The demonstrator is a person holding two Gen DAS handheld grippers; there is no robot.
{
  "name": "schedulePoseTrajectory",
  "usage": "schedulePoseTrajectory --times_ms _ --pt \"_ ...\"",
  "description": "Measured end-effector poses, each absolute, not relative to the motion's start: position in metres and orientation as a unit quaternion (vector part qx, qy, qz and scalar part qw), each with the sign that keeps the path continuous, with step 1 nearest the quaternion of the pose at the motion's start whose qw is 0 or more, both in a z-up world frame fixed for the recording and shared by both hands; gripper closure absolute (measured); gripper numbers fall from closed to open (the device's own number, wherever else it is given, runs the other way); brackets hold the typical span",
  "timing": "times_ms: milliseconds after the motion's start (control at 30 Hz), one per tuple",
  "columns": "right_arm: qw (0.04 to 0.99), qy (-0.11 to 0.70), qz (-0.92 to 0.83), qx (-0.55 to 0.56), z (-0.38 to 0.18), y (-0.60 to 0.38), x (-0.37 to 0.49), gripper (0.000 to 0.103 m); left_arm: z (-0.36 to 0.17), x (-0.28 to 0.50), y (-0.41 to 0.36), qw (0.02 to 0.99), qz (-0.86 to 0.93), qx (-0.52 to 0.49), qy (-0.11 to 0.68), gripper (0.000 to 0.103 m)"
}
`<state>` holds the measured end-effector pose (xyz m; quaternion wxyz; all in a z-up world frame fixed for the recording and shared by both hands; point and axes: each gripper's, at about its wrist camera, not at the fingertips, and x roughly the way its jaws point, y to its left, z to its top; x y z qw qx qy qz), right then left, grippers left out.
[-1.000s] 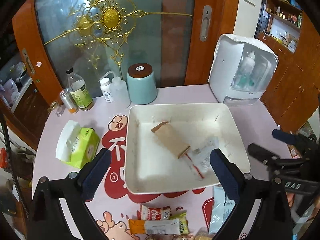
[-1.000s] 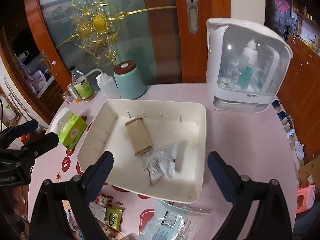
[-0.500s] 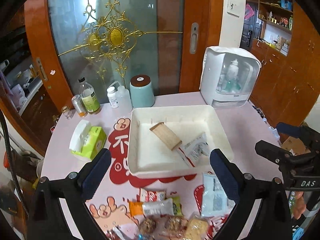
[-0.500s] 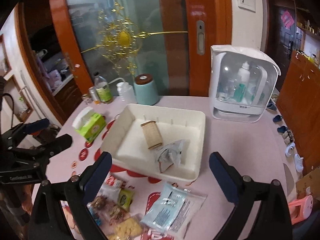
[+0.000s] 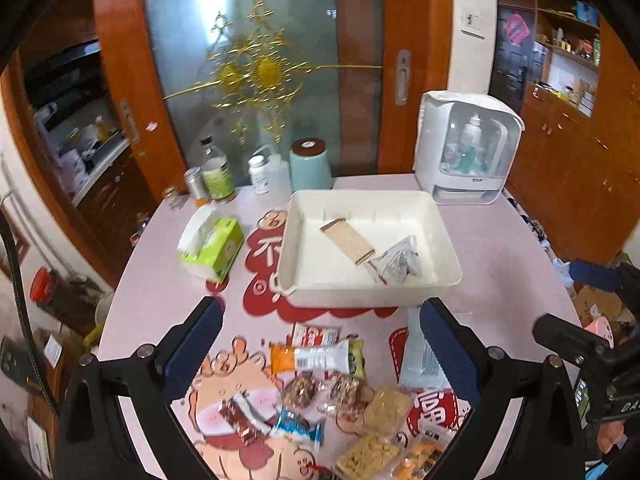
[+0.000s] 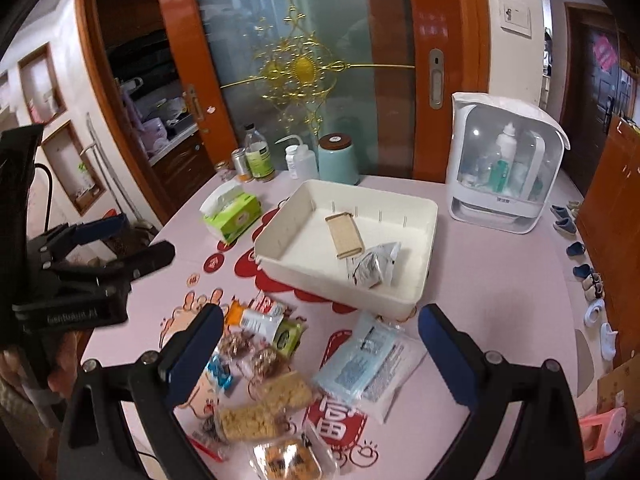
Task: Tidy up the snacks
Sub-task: 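Withdraw both tools from the tray back toward the snacks, then grasp a puffed rice cake bag with left tool while right tool grasps orange-cube pack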
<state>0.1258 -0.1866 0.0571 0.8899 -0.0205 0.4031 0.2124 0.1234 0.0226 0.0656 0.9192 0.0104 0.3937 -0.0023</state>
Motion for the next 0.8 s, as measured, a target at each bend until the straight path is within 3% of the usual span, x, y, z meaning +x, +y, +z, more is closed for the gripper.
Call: schedulePoseTrajectory --times_ms 333,800 --pt "0.877 0.417 0.232 -0.051 0.011 -0.192 0.076 0.005 0.016 0.066 0.025 0.904 -0.042 0.016 0.425 0.004" --pt "0.813 0.528 0.239 -0.047 -0.120 -0.192 0.049 0.005 -0.107 0.028 0.012 0.853 -0.157 0.051 0.494 0.004"
